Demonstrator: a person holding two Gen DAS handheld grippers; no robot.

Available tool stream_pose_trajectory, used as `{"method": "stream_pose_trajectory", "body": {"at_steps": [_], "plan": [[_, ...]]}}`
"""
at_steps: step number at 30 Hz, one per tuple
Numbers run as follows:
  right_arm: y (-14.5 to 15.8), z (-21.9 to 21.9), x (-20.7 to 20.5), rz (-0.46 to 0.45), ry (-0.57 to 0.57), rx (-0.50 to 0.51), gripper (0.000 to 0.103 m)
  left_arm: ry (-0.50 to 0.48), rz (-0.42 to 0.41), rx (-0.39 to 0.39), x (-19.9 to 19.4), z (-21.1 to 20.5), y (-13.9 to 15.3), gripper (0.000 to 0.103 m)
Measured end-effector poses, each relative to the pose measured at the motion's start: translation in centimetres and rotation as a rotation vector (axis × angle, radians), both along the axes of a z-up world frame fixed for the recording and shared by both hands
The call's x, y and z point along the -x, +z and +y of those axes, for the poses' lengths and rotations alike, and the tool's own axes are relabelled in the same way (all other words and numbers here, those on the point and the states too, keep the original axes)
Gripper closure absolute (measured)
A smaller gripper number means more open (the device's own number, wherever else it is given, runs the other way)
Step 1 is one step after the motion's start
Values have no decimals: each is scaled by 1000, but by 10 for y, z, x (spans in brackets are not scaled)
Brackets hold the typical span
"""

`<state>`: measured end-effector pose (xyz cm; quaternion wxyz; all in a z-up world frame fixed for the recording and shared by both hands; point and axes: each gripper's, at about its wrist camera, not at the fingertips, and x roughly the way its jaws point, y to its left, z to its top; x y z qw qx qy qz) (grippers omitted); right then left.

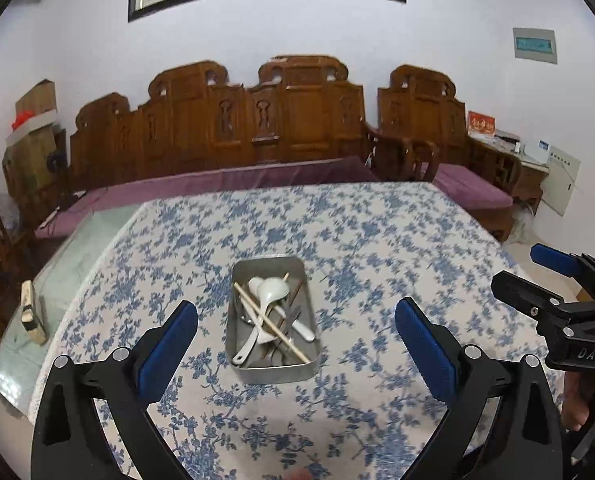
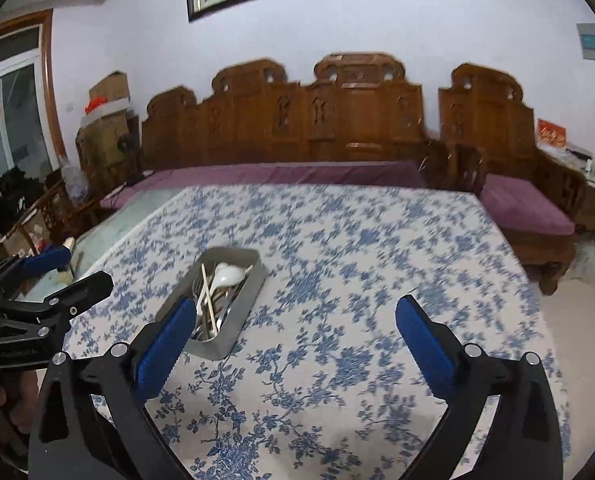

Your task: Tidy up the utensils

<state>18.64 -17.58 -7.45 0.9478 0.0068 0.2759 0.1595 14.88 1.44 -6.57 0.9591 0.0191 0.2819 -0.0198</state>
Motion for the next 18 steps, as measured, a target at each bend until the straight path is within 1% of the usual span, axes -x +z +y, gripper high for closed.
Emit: {"method": "stream_pose_trajectory", "body": {"at_steps": [4,8,12,18], "plan": [[23,-17,23,-52,-11,-39,3,-1,-23,12,16,-11,21,8],[42,-25,46,-102,-23,-41,3,-3,-38,43,31,-18,35,8],[53,-31,66,-137,-38,-34,3,5,-55,41,43,-23,42,8],[61,-35,79,-155,-43,-33,3,-1,-83,33,53,-30,46,8]]}}
